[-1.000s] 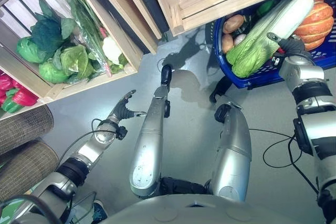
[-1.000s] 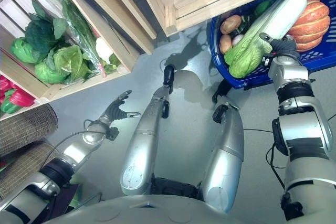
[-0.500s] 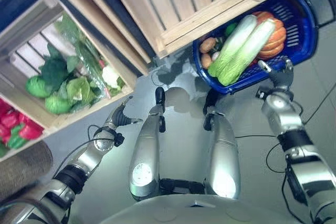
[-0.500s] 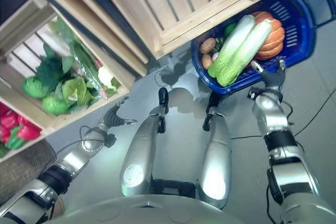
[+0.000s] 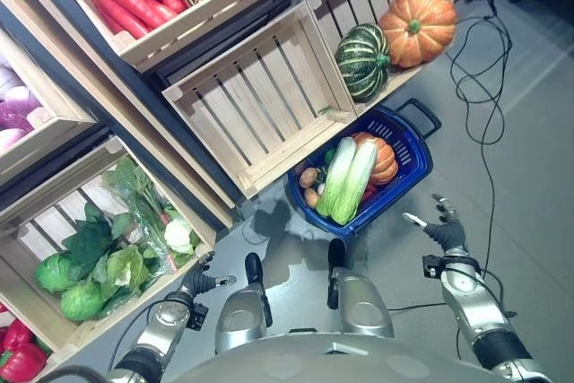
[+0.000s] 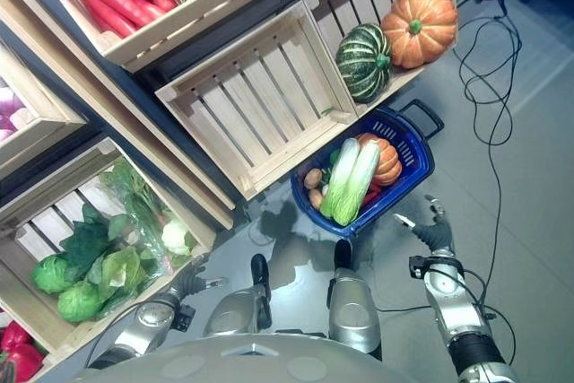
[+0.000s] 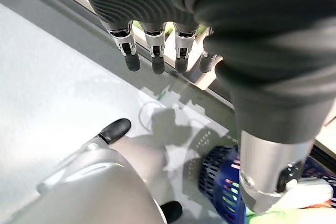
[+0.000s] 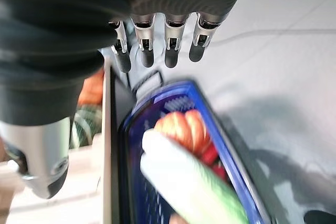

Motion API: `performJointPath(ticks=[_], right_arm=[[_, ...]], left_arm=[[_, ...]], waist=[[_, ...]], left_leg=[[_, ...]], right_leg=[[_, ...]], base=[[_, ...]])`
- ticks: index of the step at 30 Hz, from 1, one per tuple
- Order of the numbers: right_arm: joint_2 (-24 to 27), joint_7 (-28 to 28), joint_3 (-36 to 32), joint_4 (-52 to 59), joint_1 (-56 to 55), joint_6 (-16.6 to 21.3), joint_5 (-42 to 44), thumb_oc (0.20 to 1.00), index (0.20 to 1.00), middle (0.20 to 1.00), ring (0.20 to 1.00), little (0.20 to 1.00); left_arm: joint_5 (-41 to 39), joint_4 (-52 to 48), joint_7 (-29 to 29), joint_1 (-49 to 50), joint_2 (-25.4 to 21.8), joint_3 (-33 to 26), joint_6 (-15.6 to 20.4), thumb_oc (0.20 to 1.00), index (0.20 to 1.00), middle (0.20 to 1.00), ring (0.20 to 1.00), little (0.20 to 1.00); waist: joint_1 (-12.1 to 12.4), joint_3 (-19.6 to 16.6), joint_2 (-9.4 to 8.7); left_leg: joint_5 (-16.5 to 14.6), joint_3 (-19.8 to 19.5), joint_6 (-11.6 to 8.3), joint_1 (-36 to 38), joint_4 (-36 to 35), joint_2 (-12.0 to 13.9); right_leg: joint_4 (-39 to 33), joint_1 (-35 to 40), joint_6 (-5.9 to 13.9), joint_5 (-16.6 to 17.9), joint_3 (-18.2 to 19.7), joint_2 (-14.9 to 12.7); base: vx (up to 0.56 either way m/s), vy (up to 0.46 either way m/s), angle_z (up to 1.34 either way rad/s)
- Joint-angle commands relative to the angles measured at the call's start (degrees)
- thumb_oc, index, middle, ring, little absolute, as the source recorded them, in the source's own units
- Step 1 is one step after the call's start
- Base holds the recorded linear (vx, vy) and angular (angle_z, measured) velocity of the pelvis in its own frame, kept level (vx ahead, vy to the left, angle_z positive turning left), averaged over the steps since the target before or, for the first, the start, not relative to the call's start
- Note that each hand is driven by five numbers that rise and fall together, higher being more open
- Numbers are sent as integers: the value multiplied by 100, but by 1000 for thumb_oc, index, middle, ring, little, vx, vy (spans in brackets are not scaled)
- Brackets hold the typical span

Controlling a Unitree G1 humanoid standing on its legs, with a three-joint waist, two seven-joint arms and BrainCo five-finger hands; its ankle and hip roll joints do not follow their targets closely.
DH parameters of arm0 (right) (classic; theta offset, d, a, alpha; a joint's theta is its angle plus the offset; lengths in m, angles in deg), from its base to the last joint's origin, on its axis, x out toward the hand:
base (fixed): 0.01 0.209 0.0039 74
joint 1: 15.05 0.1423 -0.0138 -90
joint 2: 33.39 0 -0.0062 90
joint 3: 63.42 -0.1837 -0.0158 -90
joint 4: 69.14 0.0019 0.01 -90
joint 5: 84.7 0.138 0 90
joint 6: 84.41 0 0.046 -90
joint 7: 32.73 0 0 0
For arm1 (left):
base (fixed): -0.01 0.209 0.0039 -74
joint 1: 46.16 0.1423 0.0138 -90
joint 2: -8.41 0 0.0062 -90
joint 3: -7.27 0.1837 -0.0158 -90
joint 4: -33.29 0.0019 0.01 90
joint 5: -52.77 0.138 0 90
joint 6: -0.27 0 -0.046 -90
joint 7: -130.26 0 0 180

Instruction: Pick up fruits and vegetables into the basket

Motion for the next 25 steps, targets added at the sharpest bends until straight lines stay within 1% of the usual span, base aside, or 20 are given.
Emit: performJointPath(ticks=[1,3,5,7,10,12,15,17,21,24,25], right_arm=[[-242,946,494,-303,-246,-144,-8,1000,1000,1000,1000,1000],[-369,1104,612,-612,-202,-76,-6,1000,1000,1000,1000,1000],[-518,1298,711,-1038,-102,-240,287,1000,1000,1000,1000,1000],[-692,1422,744,-1682,38,-220,556,1000,1000,1000,1000,1000],[-862,1737,760,-2398,217,-109,672,1000,1000,1000,1000,1000],[-940,2018,815,-2790,358,-84,779,1000,1000,1000,1000,1000],[-1049,2488,850,-3141,449,-304,818,1000,1000,1000,1000,1000],[-1078,2750,850,-3357,495,-355,971,1000,1000,1000,1000,1000],[-1103,2816,795,-3522,565,-463,1043,1000,1000,1000,1000,1000],[-1121,3134,742,-3827,618,-600,1055,1000,1000,1000,1000,1000],[-1112,3165,731,-3867,628,-592,1074,1000,1000,1000,1000,1000]], left_arm=[[-205,427,356,94,8,-134,165,1000,1000,1000,1000,1000],[-366,562,519,12,59,-142,136,1000,1000,1000,1000,1000],[-425,751,708,-74,135,-125,140,1000,1000,1000,1000,1000],[-373,950,887,-188,205,-36,159,1000,1000,1000,1000,1000],[-379,1233,1018,-321,318,68,175,1000,1000,1000,1000,1000],[-418,1426,1159,-451,378,138,86,1000,1000,1000,1000,1000],[-408,1632,1318,-548,468,162,12,1000,1000,1000,1000,1000],[-486,1784,1401,-590,547,163,41,1000,1000,1000,1000,1000],[-501,1856,1445,-611,591,108,40,1000,1000,1000,1000,1000],[-415,1976,1569,-704,659,108,52,1000,1000,1000,1000,1000],[-390,2020,1554,-716,668,122,124,1000,1000,1000,1000,1000]], waist=[[156,-421,-159],[189,-485,-167],[232,-570,-175],[269,-628,-165],[290,-682,-120],[294,-727,-88],[300,-781,-74],[312,-805,-72],[326,-831,-74],[334,-875,-72],[333,-883,-68]], left_leg=[[-246,-91,185,-242,157,-81],[-251,-104,192,-152,119,-82],[-269,-111,197,-70,98,-103],[-290,-89,194,36,73,-97],[-297,-59,191,144,31,-93],[-316,-57,188,200,16,-105],[-336,-42,186,248,2,-120],[-346,-28,189,292,-6,-132],[-366,-7,186,336,-12,-138],[-383,17,190,385,-8,-130],[-388,18,193,403,-15,-132]], right_leg=[[399,292,442,-493,-196,-290],[334,400,440,-476,-238,-312],[234,523,445,-442,-281,-336],[120,652,462,-383,-350,-382],[20,771,482,-326,-408,-424],[-39,835,490,-308,-428,-439],[-103,887,488,-289,-441,-442],[-161,935,488,-263,-462,-441],[-207,983,483,-259,-471,-426],[-227,1033,467,-269,-473,-427],[-232,1046,464,-272,-475,-423]], base=[[28,43,6],[4,49,9],[-11,64,3],[-20,67,12],[-12,77,4],[-15,68,-3],[-16,45,2],[-3,16,0],[-2,4,-1],[-6,20,-6],[0,0,0]])
